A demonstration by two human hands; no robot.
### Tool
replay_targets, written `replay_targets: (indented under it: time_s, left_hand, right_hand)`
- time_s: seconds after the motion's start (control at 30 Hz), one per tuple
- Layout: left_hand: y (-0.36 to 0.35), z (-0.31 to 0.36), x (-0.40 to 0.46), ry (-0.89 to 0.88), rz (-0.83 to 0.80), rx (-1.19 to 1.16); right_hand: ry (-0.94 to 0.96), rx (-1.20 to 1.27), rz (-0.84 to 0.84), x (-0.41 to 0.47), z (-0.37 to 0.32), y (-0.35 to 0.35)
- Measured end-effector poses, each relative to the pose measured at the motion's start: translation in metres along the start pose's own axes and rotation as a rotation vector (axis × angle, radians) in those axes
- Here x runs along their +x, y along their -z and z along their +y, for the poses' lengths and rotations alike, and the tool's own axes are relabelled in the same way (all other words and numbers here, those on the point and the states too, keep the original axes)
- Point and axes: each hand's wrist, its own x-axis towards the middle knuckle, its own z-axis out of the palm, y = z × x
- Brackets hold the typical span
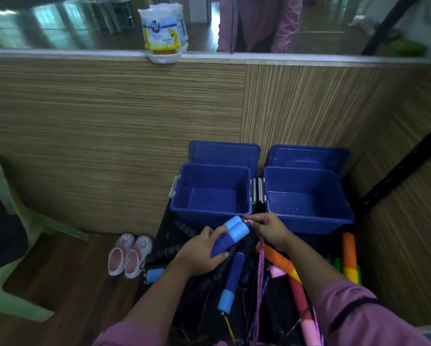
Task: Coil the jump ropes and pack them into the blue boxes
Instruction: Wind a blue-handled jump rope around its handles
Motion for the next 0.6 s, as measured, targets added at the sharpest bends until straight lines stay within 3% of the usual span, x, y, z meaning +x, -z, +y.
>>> replay_targets:
  time_s: [0.3,0.47,0.6]
  left_hand:
    - [-0.002,-0.002,-0.001,-0.114,-0.027,-0.043]
    - [0.009,0.007,0.002,-0.072,-0.084,-0.157]
    - [0.023,0.017,0.013,-0.001,0.050,-0.352]
  right_hand:
    - [-0.007,-0.042,0.035,-0.010,-0.017,0.002]
    - [-0.005,-0.016,0.099,-0.007,-0.018,0.001]
    - [0.056,0.082,0.190,-0.002,-0.026,-0.010]
